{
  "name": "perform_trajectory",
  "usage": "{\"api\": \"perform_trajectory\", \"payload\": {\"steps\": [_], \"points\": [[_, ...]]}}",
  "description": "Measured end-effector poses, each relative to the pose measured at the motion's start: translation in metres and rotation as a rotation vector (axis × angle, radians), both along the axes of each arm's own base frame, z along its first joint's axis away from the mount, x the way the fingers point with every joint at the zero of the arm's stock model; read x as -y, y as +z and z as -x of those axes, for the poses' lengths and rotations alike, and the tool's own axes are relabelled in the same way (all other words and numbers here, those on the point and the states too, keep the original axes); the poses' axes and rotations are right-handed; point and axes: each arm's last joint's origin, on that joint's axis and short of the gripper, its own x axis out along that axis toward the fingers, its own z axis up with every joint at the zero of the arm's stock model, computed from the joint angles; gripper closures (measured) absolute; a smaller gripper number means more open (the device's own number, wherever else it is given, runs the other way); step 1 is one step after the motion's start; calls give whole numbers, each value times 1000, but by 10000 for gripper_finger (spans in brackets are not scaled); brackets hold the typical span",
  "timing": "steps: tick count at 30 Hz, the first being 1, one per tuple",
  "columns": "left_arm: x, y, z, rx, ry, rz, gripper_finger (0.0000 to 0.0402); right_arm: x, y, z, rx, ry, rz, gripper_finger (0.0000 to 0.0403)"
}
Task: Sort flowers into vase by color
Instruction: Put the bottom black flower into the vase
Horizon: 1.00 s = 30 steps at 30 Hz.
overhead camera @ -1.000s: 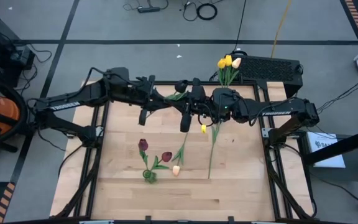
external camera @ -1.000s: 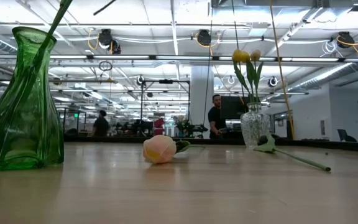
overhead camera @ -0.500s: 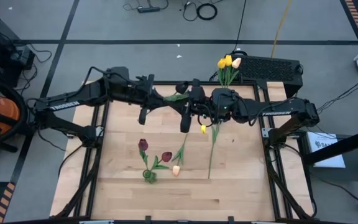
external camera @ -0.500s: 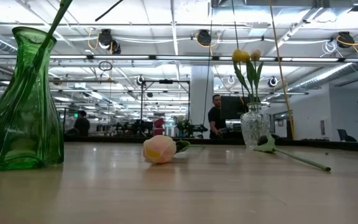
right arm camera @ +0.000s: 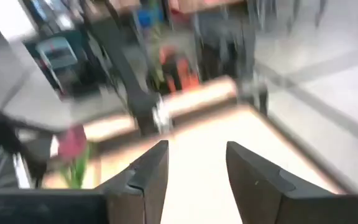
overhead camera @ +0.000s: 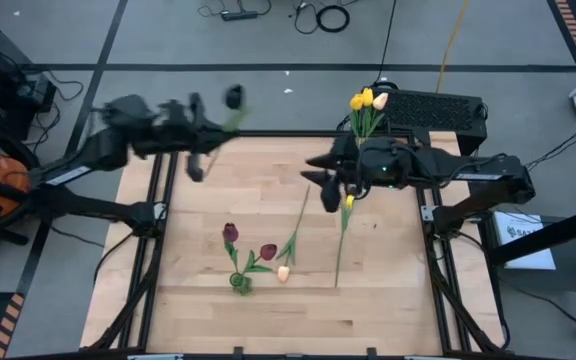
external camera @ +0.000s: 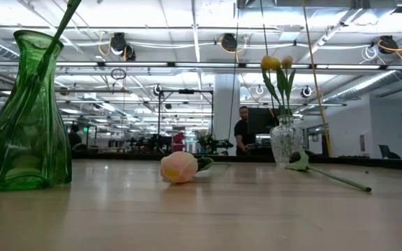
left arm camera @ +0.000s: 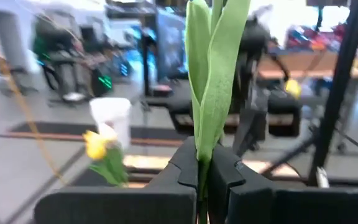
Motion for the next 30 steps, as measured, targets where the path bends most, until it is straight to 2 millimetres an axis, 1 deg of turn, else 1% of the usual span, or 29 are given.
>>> {"api": "perform_trajectory", "payload": {"steps": [3,6,9,12,15,17,19,21,23,24,27,30], "points": [[9,11,25,60,50,-11,396,1,-10,18,-151,-56,-120,255],[20,14,40,95,72,-10,396,-1,-27,37,-344,-204,-201,264],[27,12,46,97,95,0,396,-6,-44,52,-514,-385,-229,273],[33,11,47,88,110,4,396,-13,-57,59,-595,-488,-288,283],[37,11,47,84,95,-22,396,-27,-74,57,-586,-516,-335,295],[37,11,47,82,94,-36,396,-36,-91,56,-573,-542,-380,305],[37,10,46,75,94,-38,396,-47,-113,55,-551,-580,-447,317],[37,9,45,65,94,-38,396,-58,-138,53,-493,-606,-537,329],[37,7,45,47,95,-51,396,-70,-161,51,-428,-605,-626,342],[37,6,45,29,97,-69,396,-75,-170,51,-394,-595,-670,348],[35,-2,45,-10,151,-59,396,-87,-186,50,-323,-560,-761,368],[35,-17,45,32,156,-45,396,-94,-191,53,-319,-543,-772,385]]}}
